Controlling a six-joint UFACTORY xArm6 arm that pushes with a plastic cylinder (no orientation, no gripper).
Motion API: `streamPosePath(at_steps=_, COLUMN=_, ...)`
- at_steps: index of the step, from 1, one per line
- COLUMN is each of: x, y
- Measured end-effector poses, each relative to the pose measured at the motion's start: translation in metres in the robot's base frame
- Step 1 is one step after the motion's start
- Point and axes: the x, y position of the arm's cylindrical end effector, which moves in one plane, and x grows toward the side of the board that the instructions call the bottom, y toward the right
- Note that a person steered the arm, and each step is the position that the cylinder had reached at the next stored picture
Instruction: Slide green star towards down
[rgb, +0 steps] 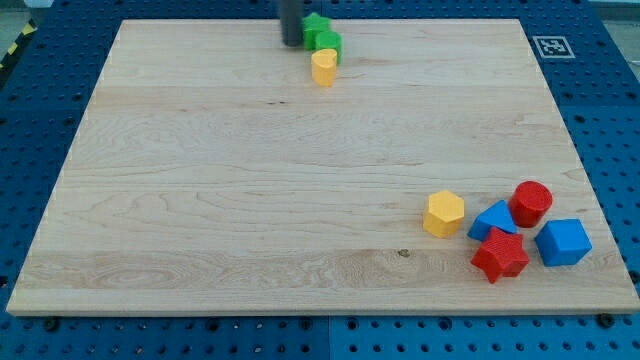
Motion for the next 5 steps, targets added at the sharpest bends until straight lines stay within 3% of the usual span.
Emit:
streamPosePath(at_steps=1, x=0.0, y=0.037)
streamPosePath(at_steps=3, x=0.01, y=0.04)
streamPosePath(at_steps=5, x=0.048, y=0.052)
